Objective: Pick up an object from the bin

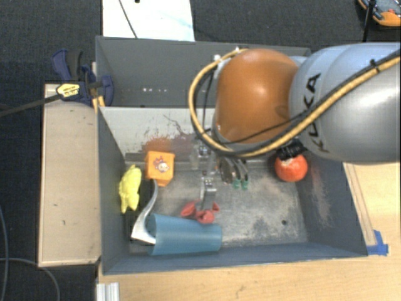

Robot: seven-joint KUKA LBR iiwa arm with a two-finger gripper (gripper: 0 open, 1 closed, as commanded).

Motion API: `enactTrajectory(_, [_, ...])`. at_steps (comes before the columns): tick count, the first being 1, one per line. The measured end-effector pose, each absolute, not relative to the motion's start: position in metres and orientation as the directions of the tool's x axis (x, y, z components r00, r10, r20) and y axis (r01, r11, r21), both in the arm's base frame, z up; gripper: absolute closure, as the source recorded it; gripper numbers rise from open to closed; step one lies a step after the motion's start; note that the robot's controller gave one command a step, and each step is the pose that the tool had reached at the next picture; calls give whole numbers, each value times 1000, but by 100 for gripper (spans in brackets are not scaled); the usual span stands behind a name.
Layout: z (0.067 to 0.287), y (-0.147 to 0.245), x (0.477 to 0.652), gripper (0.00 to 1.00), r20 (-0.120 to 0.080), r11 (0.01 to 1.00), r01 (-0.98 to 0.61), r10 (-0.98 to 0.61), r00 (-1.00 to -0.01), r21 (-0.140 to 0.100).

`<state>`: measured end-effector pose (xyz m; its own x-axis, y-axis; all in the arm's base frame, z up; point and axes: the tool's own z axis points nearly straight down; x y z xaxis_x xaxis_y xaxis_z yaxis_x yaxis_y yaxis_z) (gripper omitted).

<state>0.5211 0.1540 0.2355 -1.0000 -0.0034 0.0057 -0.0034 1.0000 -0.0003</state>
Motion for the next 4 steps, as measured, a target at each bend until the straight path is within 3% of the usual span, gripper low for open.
enactTrajectory(1, [240,153,523,0,-3,1000,3,3,-1000,2])
enactTrajectory(2, [164,135,525,0,-6,995,95,95,-995,2])
enactTrajectory(3, [151,117,523,0,1,994,105,105,-994,0])
enactTrajectory(4, [106,116,516,0,-5,986,168,168,-986,3])
